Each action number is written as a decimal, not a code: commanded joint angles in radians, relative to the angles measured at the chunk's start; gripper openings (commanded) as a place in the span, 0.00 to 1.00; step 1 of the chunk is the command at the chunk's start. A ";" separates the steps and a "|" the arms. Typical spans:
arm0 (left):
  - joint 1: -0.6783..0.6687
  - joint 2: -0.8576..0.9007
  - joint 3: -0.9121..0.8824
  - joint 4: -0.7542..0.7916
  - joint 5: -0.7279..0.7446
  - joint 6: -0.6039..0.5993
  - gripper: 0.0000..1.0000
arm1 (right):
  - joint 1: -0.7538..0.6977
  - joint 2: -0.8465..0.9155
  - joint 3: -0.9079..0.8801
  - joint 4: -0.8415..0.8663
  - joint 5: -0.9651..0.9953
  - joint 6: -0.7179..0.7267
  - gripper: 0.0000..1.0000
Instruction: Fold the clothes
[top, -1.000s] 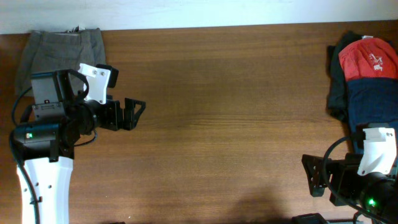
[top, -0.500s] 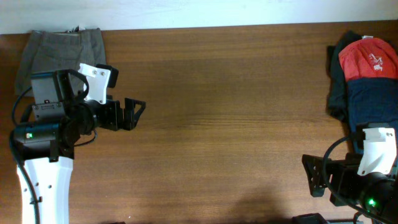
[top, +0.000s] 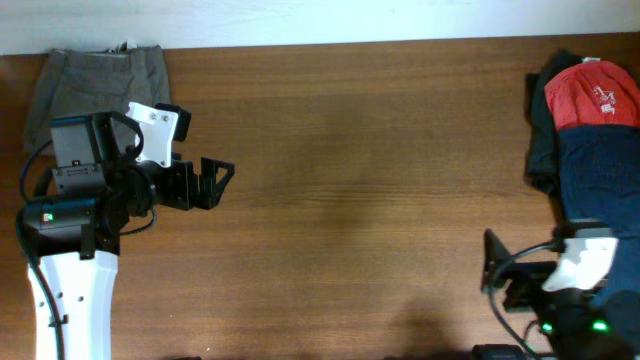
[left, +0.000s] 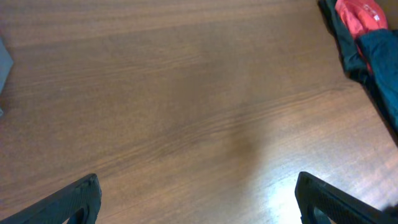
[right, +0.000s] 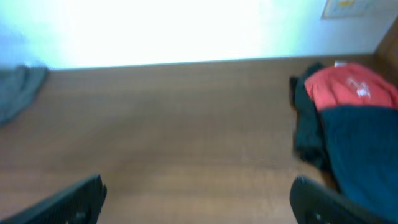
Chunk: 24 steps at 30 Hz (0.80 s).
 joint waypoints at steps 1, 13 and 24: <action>-0.004 0.002 -0.003 0.002 0.014 0.020 0.99 | -0.008 -0.142 -0.265 0.181 0.008 -0.084 0.99; -0.004 0.002 -0.003 0.002 0.014 0.020 0.99 | -0.006 -0.410 -0.853 0.802 -0.103 -0.085 0.99; -0.004 0.002 -0.003 0.002 0.014 0.020 0.99 | -0.005 -0.409 -0.931 0.983 -0.093 -0.086 0.99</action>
